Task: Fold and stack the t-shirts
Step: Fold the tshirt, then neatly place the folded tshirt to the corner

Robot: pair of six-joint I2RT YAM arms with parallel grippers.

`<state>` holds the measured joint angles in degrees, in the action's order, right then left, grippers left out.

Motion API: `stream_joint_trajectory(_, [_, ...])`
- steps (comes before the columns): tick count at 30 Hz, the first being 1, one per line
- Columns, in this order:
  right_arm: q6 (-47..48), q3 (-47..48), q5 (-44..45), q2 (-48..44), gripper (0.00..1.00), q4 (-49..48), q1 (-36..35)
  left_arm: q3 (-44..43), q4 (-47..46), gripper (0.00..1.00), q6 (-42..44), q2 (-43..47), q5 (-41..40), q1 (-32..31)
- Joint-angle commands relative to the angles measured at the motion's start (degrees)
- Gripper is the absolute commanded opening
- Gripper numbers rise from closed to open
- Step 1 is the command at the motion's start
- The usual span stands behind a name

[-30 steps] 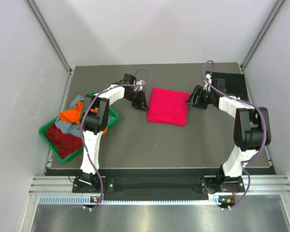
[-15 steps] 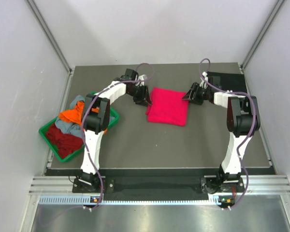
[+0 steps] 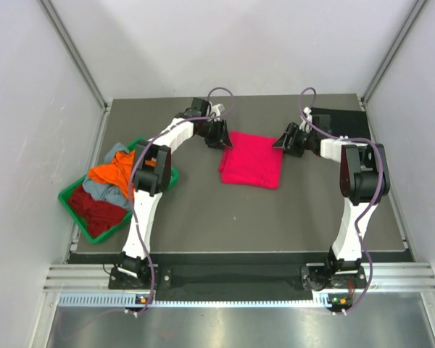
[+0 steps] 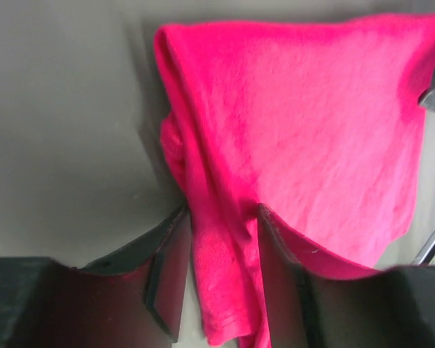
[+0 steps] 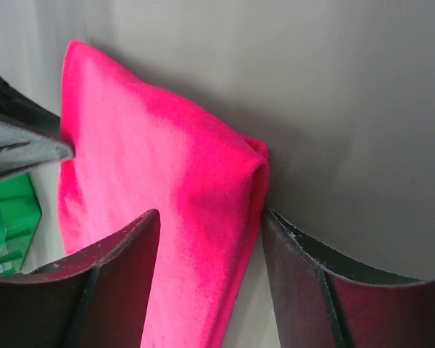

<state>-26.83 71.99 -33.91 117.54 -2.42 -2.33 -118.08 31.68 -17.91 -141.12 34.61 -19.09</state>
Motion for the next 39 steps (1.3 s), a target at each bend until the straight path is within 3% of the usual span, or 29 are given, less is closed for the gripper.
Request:
stream_joint_trajectory(1, [-0.1,-0.9,-0.5,-0.5,0.59,-1.6,0.5,-1.6,-4.9,0.37,0.2,-1.5,-0.1,0.2])
stream_joint_trajectory(3, [0.0,-1.5,-0.1,-0.6,0.59,-1.5,0.5,-1.6,-5.4,0.22,-0.7,-2.1,0.5,0.3])
stream_joint_trajectory(4, [0.2,-1.5,0.2,-0.7,0.59,-1.2,0.7,-1.5,-5.8,0.09,-0.9,-2.5,0.7,0.5])
stream_joint_trajectory(7, [-0.2,-2.0,1.2,-0.9,0.6,-0.4,0.7,-1.4,-5.8,0.0,-1.4,-3.5,1.3,1.1])
stream_joint_trajectory(20, [-3.8,-6.8,9.6,-3.6,0.63,0.0,-1.7,-0.8,-7.7,0.0,-5.7,-5.8,3.9,3.7])
stream_joint_trajectory(29, [-4.6,-6.8,7.1,-1.4,0.58,-0.4,-3.8,0.2,-8.0,0.0,-6.5,-6.2,4.0,3.7])
stream_joint_trajectory(35, [-3.5,-5.5,5.6,-1.3,0.41,-2.0,-3.6,6.4,-10.8,0.0,-7.0,-3.0,5.0,3.7])
stream_joint_trajectory(38, [-2.4,-4.5,5.9,-3.6,0.13,-0.8,-3.6,11.1,-16.2,0.01,-11.6,0.9,6.8,3.4])
stream_joint_trajectory(39, [-1.8,-4.2,6.2,-4.4,0.08,-0.4,-3.6,15.2,-18.6,0.07,-13.5,2.5,7.0,3.4])
